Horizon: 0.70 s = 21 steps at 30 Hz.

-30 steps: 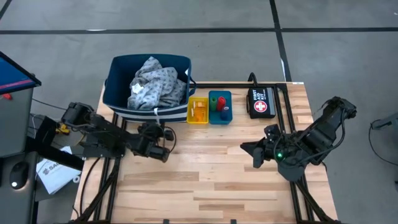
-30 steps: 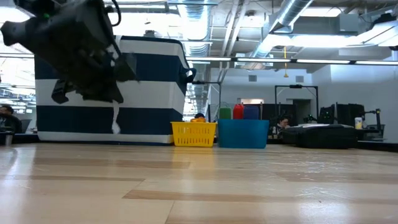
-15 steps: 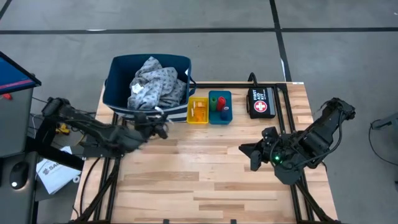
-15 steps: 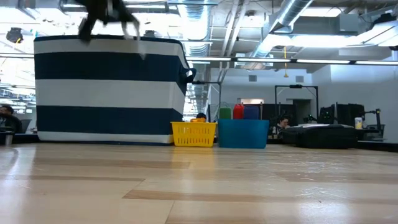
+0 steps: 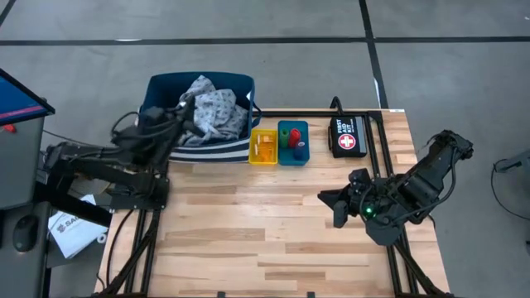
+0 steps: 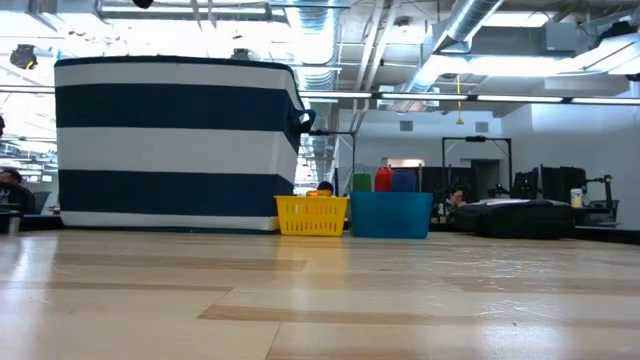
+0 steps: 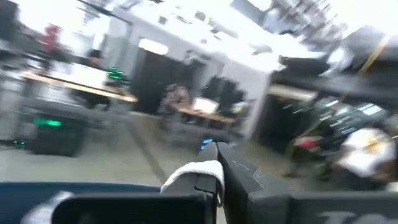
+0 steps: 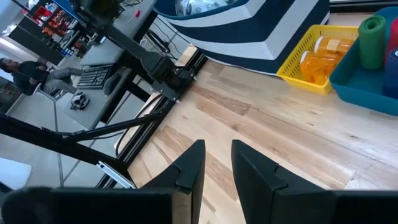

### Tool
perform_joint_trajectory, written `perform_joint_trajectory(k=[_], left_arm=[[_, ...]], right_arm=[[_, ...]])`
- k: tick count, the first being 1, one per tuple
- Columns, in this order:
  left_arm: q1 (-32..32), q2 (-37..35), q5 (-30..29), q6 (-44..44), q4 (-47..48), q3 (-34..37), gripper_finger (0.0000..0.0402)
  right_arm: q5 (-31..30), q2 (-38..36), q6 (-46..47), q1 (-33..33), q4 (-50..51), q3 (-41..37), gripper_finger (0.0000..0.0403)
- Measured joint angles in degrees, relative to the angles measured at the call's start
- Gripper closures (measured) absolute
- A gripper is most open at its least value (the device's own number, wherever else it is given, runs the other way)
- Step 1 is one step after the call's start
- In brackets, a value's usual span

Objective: Pick & place medical supplies in basket/bin
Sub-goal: Put the blue patient gown into the left blue bin

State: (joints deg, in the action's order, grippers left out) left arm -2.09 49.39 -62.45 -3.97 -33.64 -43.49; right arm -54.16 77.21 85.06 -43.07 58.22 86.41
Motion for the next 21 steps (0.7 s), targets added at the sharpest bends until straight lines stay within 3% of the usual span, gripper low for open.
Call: perform_joint_trajectory(k=[2, 7, 11, 15, 21], left_arm=[[3.8, 2.2, 0.5, 2.8, 5.3, -1.8, 0.0401], [12.1, 9.2, 9.5, 16.2, 20.5, -6.9, 0.0401], [17.6, 15.5, 12.2, 20.7, 29.4, -10.4, 0.0401], [23.2, 18.8, 21.9, 24.2, 29.5, -12.5, 0.0401], [29.8, 19.0, 41.0, 33.2, 31.2, -13.2, 0.0389]], right_arm=[[0.0, 0.0, 0.0, 0.1, 0.0, 0.0, 0.0326], [0.1, 0.0, 0.0, 0.1, -0.9, 0.0, 0.0326], [0.1, 0.0, 0.0, 0.1, -1.7, 0.0, 0.0326], [0.1, 0.0, 0.0, 0.1, -1.8, 0.0, 0.0326], [0.2, 0.0, 0.0, 0.1, -1.8, 0.0, 0.0326]])
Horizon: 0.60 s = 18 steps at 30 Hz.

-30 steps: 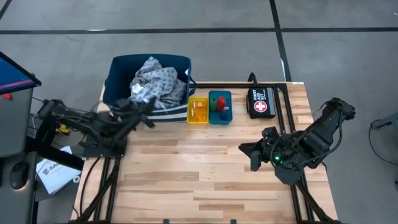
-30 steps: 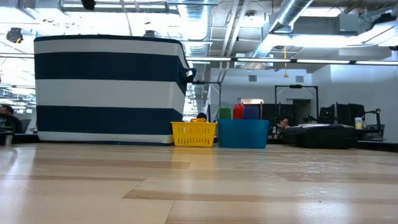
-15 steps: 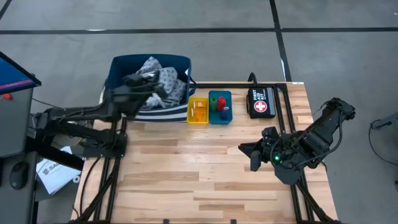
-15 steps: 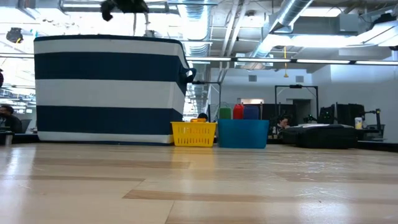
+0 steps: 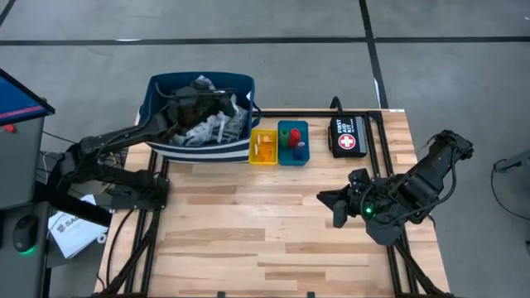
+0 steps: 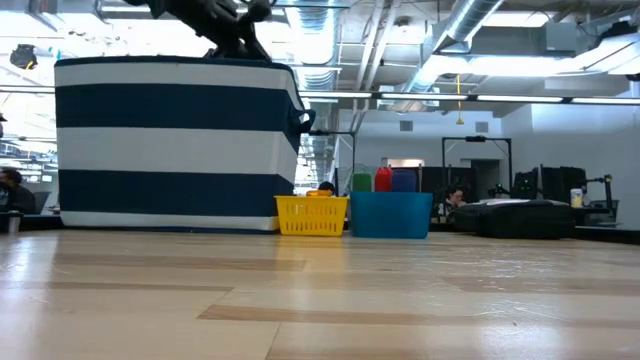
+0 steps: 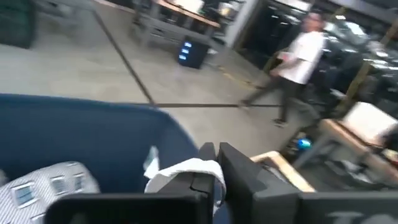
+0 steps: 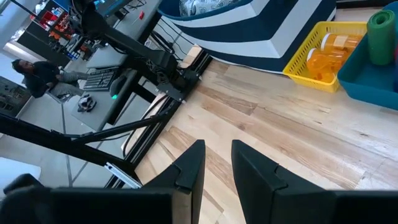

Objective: Pick & place medical supplies in basket/bin
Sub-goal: Put the blue patient gown into the left blue bin

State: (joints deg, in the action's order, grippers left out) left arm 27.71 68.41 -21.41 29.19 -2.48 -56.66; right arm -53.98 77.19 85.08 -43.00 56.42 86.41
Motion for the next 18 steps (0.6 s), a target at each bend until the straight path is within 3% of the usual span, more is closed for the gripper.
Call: perform_joint_trajectory(k=[3, 9, 14, 18], left_arm=[[1.8, -1.6, 4.6, -0.3, 0.1, 0.0, 0.0357], [7.1, -5.7, 8.2, -0.6, 2.7, -0.1, 0.0258], [11.0, -5.9, 21.3, -0.4, 9.7, 0.0, 0.0194], [11.1, -6.3, 25.8, -1.0, 15.3, 0.0, 0.0172]], right_arm=[[0.0, 0.0, 0.0, 0.0, 0.0, 0.0, 0.0326], [0.2, 0.0, -0.3, 0.0, 0.1, 0.0, 0.0326], [1.4, 0.0, -1.2, 0.0, 0.1, 0.0, 0.0326], [1.6, 0.0, -1.2, 0.0, 0.0, 0.0, 0.0326]])
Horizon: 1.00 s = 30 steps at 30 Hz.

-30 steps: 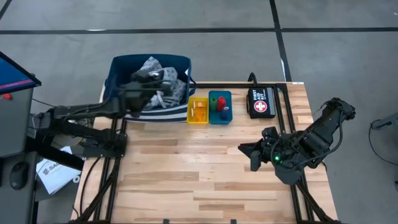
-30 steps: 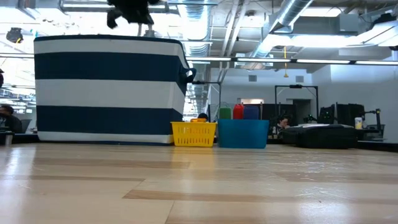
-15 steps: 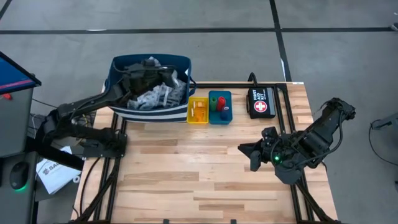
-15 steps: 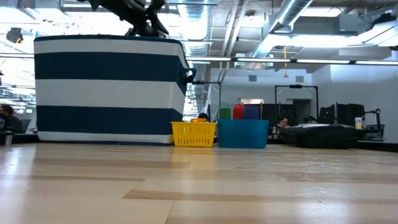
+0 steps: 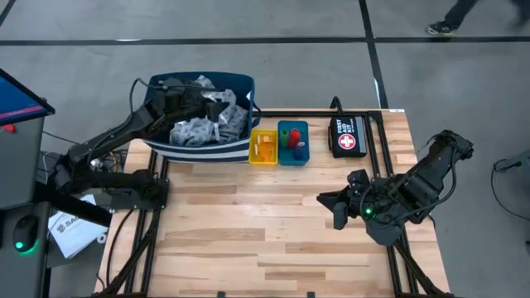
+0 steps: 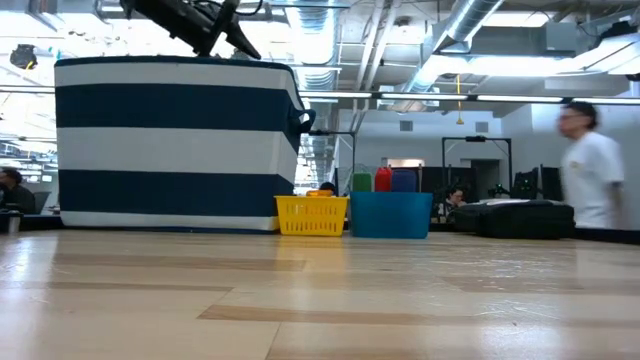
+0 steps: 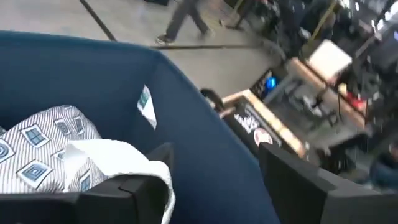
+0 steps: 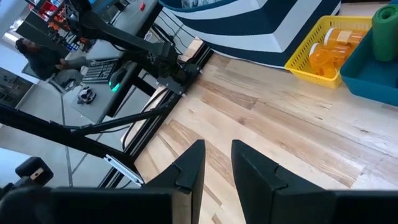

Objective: Pick & place medical supplies in basket/bin
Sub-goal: Put the blue patient gown into the left blue bin, then return to Home Position

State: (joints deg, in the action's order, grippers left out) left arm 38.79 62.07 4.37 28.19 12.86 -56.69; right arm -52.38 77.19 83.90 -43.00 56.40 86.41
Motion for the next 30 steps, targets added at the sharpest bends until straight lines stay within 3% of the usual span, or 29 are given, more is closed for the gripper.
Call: perform_joint_trajectory(k=[4, 10, 16, 21, 26, 30], left_arm=[[0.0, -0.3, 2.9, -6.1, 9.2, -3.4, 0.0176], [0.6, -0.2, 2.6, -11.3, 19.2, -11.5, 0.0166], [0.6, 4.5, -2.4, -25.9, 43.3, -26.0, 0.0134], [1.1, 10.0, -3.8, -31.1, 59.0, -34.6, 0.0120], [1.5, 13.5, -7.0, -32.4, 61.1, -40.5, 0.0119], [2.4, 13.9, -7.1, -32.0, 56.9, -45.7, 0.0119]], right_arm=[[0.0, 0.0, 0.1, -0.3, -0.3, 0.0, 0.0326], [1.5, 0.0, 0.1, -0.3, -0.3, 0.0, 0.0326], [1.9, -0.1, 0.1, -0.3, -0.3, 0.0, 0.0326], [2.7, -0.2, -0.8, -0.3, -0.3, 0.0, 0.0326], [2.8, -0.2, -1.5, -0.3, -0.3, 0.0, 0.0326], [2.8, -0.2, -1.4, -0.4, -0.3, 0.0, 0.0326]])
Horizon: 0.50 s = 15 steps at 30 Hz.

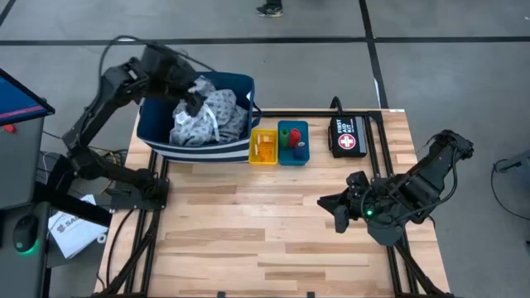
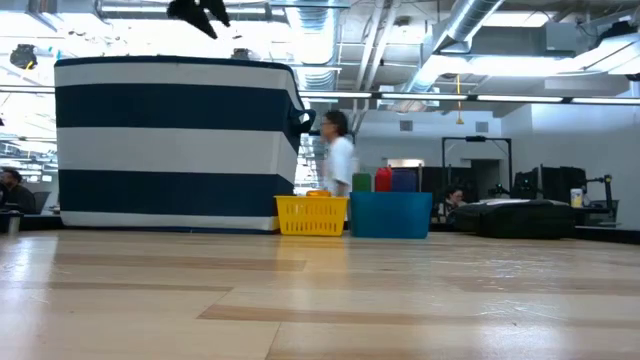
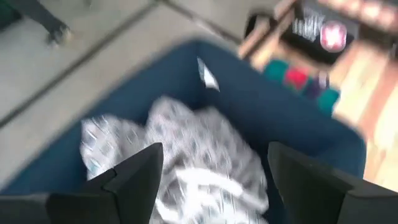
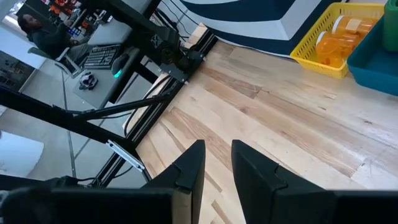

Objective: Pick & place medical supplies in basket/bin
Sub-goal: Return to Home Position

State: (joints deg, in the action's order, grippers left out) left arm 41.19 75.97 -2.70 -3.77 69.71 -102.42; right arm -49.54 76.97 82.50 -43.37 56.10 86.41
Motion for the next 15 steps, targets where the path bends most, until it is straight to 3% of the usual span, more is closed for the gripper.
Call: perform_joint_trajectory(k=[6, 10, 15], left_arm=[[0.4, -0.5, 0.3, 2.5, 2.5, -6.0, 0.0119], [-0.3, -3.4, 7.8, 6.0, 5.3, -5.5, 0.0119], [-1.3, -11.2, 8.3, 11.0, 8.2, -1.2, 0.0119]], right_arm=[[0.0, 0.0, 0.0, -0.1, 0.0, 0.0, 0.0326], [0.2, -0.2, -0.4, 0.5, 0.5, 0.0, 0.0326], [0.6, -0.2, 0.1, 0.8, 2.3, 0.0, 0.0326]])
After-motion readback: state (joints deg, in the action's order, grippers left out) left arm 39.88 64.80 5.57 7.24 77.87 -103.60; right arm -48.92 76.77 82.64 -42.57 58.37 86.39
